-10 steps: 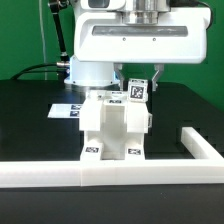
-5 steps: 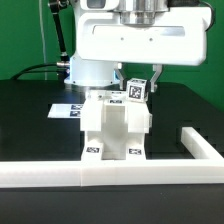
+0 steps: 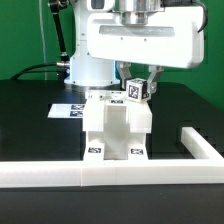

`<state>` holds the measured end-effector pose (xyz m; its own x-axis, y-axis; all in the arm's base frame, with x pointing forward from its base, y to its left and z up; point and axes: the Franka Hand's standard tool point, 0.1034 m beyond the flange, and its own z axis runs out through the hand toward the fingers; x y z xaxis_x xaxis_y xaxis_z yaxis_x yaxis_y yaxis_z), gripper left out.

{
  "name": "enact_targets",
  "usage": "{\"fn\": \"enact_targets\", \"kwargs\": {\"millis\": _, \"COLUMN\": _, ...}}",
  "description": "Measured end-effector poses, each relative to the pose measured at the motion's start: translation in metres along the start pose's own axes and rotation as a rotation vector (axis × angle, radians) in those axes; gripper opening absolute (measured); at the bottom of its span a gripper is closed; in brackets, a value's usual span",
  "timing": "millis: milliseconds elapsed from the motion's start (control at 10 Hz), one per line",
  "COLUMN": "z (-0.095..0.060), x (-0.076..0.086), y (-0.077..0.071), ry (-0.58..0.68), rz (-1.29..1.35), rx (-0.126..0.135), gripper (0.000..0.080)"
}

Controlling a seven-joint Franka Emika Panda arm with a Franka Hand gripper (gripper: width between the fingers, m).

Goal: Assemble chair

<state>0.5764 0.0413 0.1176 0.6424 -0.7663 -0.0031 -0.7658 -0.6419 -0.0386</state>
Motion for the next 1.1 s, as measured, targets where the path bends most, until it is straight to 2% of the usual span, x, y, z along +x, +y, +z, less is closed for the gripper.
{"fn": "enact_targets", "kwargs": {"millis": 1100, "z": 0.0010, "x": -0.0082, "y": -0.0061, "ry": -0.029, "rz": 0.706, "rx": 0.013, "gripper": 0.0288}}
